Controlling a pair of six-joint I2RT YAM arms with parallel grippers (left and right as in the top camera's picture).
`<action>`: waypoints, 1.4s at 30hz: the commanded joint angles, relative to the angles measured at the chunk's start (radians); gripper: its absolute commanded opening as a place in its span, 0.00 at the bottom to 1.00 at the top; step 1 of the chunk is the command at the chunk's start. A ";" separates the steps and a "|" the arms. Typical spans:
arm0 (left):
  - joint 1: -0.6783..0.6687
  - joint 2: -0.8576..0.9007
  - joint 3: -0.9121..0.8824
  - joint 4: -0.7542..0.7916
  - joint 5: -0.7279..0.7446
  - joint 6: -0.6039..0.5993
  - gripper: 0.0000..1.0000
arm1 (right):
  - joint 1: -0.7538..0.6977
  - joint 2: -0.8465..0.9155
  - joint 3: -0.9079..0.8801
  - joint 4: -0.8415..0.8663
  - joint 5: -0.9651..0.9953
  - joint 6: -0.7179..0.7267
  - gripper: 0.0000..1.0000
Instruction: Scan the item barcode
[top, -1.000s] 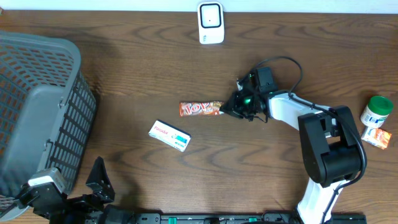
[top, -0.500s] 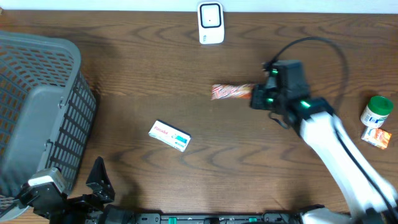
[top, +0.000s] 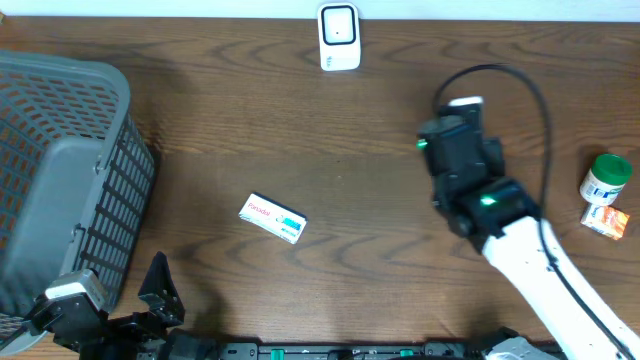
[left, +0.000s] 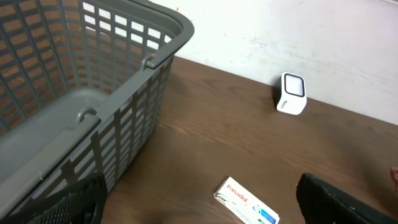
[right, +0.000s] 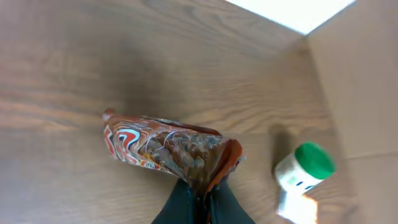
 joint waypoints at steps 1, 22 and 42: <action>0.000 0.000 0.000 0.004 0.005 -0.001 0.98 | 0.114 0.080 -0.003 -0.004 0.178 -0.101 0.02; 0.000 0.000 0.000 0.004 0.005 -0.001 0.97 | 0.780 0.422 -0.002 0.006 -0.033 -0.090 0.37; 0.000 0.000 0.000 0.004 0.005 -0.001 0.97 | 0.600 0.251 0.051 0.002 -0.446 0.241 0.01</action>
